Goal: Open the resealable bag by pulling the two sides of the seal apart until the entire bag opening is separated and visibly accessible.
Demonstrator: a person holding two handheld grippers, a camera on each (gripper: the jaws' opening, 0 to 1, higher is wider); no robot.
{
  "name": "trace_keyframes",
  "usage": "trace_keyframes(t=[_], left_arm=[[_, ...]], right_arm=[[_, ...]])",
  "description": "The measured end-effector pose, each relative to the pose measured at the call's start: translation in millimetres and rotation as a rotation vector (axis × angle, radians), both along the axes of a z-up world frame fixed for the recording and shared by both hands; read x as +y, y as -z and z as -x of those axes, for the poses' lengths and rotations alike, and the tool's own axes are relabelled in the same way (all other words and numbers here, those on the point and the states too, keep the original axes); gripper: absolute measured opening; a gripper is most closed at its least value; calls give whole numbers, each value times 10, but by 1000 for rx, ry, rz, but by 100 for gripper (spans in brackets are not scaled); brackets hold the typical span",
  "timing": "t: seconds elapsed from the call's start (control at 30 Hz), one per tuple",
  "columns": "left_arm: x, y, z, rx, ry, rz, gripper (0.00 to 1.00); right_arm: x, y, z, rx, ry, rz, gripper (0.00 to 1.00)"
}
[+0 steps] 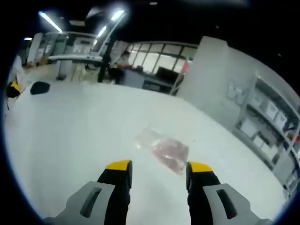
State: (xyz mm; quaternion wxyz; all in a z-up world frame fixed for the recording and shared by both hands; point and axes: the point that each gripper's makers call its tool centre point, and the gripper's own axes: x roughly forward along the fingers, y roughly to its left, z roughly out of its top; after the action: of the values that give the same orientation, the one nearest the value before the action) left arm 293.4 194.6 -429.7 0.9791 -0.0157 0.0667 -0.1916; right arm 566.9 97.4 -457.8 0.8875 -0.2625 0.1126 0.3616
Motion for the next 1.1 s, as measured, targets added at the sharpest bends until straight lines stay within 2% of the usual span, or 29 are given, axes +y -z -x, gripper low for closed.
trace_keyframes(t=[0.87, 1.1], left_arm=[[46, -62, -35, -7, -1, -6, 92], [61, -58, -56, -8, -2, -3, 92]], right_arm=[[105, -10, -163, -27, -24, 54, 43], [158, 9, -215, -51, -44, 100, 43]])
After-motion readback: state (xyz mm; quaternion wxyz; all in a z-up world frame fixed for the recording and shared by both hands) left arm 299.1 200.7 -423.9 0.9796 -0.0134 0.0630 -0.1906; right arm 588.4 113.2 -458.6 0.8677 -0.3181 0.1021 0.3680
